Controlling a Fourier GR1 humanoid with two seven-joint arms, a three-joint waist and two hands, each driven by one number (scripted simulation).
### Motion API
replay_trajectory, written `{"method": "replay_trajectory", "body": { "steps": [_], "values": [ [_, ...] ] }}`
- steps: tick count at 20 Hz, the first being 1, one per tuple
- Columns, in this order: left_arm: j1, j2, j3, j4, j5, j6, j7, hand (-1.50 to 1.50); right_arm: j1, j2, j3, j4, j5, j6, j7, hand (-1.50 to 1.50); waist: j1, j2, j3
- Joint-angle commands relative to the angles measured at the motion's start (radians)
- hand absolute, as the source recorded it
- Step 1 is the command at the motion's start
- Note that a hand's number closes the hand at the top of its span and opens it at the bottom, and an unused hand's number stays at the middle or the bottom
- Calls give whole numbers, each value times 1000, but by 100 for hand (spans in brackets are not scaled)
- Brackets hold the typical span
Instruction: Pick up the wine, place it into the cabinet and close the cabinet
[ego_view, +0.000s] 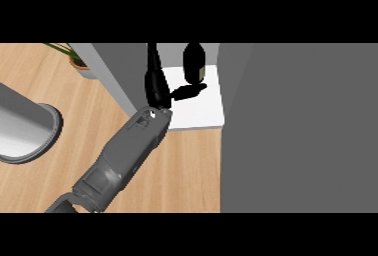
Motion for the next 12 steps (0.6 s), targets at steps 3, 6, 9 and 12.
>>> {"method": "replay_trajectory", "body": {
  "steps": [3,6,9,12],
  "values": [
    [102,-1,-34,-168,80,-44,-70,-150,60,-6,5,-127,-3,-19,45,-150,34,-11,1],
    [116,-1,-33,-195,127,-74,-107,-150,54,0,9,-209,-8,-76,77,-150,27,-10,1],
    [189,-1,-116,-304,148,-42,-87,-150,59,-22,-18,-172,-43,-42,62,-150,38,-14,2],
    [213,2,-112,-360,88,-89,-74,-150,100,32,55,-181,71,-67,30,-150,54,-19,2]
  ]
}}
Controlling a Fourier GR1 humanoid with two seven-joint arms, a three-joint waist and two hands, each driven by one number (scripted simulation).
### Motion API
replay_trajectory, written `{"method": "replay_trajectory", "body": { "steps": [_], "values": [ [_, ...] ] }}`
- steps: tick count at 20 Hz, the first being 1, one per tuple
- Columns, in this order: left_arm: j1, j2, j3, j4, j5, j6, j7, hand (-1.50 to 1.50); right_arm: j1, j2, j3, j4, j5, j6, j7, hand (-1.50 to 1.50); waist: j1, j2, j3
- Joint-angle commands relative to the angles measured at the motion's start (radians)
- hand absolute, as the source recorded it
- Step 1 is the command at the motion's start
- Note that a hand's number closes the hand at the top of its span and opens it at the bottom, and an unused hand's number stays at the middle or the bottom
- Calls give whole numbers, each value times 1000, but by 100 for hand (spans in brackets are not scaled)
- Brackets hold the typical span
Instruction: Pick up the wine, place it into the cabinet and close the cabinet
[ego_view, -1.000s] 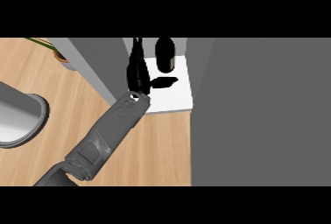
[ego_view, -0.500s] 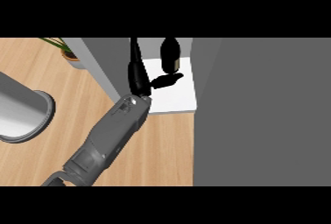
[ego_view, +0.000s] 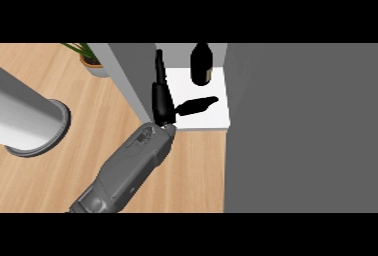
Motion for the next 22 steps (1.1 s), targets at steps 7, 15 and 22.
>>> {"method": "replay_trajectory", "body": {
  "steps": [7,15,22],
  "values": [
    [200,0,-114,-315,-33,-49,20,-150,12,-5,24,-169,64,-83,59,-150,21,-5,0],
    [373,160,-193,-674,-59,-64,184,-150,-22,-44,-11,-170,75,-143,95,-150,29,-7,0],
    [559,326,-247,-953,-130,-38,235,-150,17,-71,-39,-176,61,-110,68,-150,24,-5,1]
  ]
}}
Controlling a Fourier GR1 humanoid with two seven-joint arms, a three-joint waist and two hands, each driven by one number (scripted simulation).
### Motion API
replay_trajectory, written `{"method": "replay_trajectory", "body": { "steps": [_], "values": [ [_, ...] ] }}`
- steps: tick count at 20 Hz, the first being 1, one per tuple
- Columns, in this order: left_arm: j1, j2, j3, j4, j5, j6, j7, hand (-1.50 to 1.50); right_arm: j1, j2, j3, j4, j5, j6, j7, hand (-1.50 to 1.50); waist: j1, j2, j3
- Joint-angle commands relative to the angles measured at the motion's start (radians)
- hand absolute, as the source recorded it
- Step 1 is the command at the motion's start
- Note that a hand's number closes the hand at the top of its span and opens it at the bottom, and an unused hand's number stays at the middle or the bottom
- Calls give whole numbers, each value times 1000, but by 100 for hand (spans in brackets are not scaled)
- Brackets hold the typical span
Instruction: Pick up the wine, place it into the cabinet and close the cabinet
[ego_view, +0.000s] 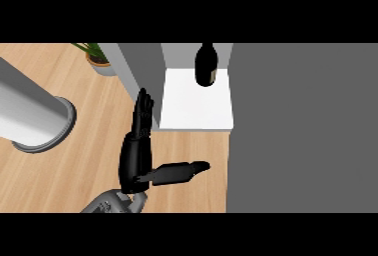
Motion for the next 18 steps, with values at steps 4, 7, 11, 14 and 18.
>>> {"method": "replay_trajectory", "body": {
  "steps": [4,7,11,14,18],
  "values": [
    [211,198,19,-297,21,-81,29,-150,73,-47,-25,-191,8,-5,69,-150,-6,2,0],
    [265,249,75,-314,88,-211,-27,-150,61,-65,15,-202,10,14,87,150,-10,4,-1],
    [367,319,71,-425,115,-282,-53,-150,20,-153,42,-147,45,124,83,150,2,2,-2],
    [424,360,112,-435,168,-368,-89,150,47,-200,27,-175,63,162,82,150,-9,1,-2],
    [504,399,192,-438,215,-462,-152,150,81,-216,-79,-162,-61,189,37,150,-7,5,-1]
  ]
}}
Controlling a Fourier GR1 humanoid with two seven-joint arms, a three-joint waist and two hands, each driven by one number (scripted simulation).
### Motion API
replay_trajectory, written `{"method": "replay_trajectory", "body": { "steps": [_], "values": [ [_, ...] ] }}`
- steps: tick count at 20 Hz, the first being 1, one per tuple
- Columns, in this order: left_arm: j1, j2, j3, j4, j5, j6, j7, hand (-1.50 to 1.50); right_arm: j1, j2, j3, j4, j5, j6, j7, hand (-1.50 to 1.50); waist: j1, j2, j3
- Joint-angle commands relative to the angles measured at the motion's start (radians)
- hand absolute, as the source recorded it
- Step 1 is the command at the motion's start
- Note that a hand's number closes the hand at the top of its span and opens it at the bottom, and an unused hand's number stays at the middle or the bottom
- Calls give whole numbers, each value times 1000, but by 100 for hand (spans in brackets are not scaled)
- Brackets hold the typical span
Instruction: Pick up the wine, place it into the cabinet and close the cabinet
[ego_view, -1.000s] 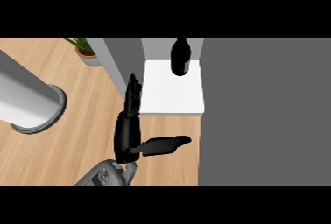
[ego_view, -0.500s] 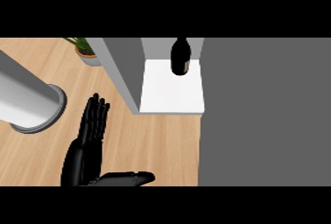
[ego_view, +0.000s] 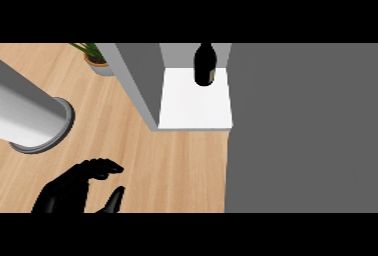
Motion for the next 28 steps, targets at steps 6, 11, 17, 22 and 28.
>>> {"method": "replay_trajectory", "body": {
  "steps": [6,11,17,22,28],
  "values": [
    [183,84,112,-81,38,-141,-79,150,9,-1,6,-132,-11,25,29,150,11,2,2],
    [183,121,216,-66,111,-224,-59,150,-90,12,143,-117,-81,-4,128,150,19,5,1],
    [228,116,251,-14,104,-306,-109,150,-256,25,254,-109,-121,-66,279,150,21,6,1],
    [235,117,266,-83,113,-293,-46,150,-399,131,365,-114,-57,-149,332,150,19,5,1],
    [305,109,339,-10,129,-412,-131,150,-687,350,513,42,77,-325,466,150,26,3,0]
  ]
}}
